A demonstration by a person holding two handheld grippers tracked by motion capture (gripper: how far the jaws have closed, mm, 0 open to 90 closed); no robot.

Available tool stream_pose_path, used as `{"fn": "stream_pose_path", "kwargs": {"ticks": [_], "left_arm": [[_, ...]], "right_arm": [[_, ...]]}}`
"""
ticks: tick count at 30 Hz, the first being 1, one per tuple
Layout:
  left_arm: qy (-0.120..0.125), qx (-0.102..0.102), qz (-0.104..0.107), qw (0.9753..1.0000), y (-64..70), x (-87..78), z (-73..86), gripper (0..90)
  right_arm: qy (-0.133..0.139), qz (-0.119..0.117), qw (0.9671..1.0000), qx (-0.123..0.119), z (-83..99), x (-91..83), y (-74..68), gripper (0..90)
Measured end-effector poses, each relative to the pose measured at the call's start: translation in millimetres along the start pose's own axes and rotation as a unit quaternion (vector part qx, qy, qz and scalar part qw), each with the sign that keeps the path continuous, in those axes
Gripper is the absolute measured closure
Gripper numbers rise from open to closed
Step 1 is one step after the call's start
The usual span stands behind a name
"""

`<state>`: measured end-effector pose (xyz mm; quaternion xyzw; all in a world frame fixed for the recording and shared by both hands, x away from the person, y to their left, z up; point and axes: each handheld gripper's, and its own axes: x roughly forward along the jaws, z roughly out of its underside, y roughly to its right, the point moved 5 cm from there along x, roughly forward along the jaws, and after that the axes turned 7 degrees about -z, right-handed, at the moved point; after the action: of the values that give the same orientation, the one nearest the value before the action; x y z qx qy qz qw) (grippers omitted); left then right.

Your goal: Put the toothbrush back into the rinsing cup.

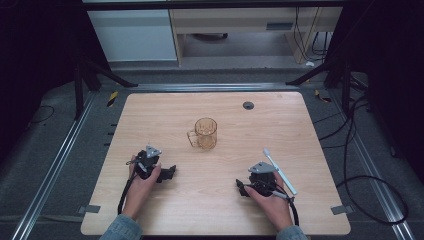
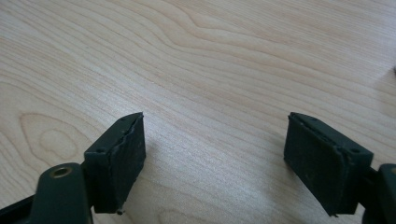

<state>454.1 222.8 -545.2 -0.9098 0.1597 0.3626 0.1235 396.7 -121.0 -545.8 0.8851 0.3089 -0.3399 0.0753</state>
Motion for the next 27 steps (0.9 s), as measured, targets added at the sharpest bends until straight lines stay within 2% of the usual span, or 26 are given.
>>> {"fn": "stream_pose_path", "kwargs": {"ticks": [2, 6, 8, 12, 17, 23, 27], "left_arm": [[0.000, 0.000, 0.000, 1.0000, 0.0, 0.0, 0.0, 0.0], [0.001, -0.001, -0.001, 1.0000, 0.2, 0.1, -0.1, 0.0], [0.001, -0.001, 0.000, 1.0000, 0.2, 0.1, -0.1, 0.0], [0.001, -0.001, 0.000, 1.0000, 0.2, 0.1, -0.1, 0.0], [0.001, -0.002, -0.001, 1.0000, 0.3, 0.2, -0.2, 0.0], [0.001, -0.004, -0.003, 1.0000, 0.5, 0.0, 0.0, 0.0], [0.001, -0.005, -0.004, 1.0000, 0.6, -0.1, 0.1, 0.0]], "right_arm": [[-0.004, -0.001, 0.9999, 0.016, -0.3, -3.1, 0.6, 19.6], [-0.013, 0.024, 0.9996, -0.004, -8.3, -21.9, 3.8, 20.1], [-0.021, 0.030, 0.9993, -0.005, -13.3, -33.9, 6.6, 20.1], [-0.045, 0.050, 0.9976, -0.016, -19.8, -56.1, 19.3, 22.7], [-0.060, 0.055, 0.9965, -0.019, -29.6, -77.7, 35.3, 27.8], [-0.086, 0.060, 0.9939, -0.032, -56.3, -99.2, 45.3, 32.7], [-0.107, 0.072, 0.9903, -0.051, -76.7, -110.6, 50.4, 37.0]]}}
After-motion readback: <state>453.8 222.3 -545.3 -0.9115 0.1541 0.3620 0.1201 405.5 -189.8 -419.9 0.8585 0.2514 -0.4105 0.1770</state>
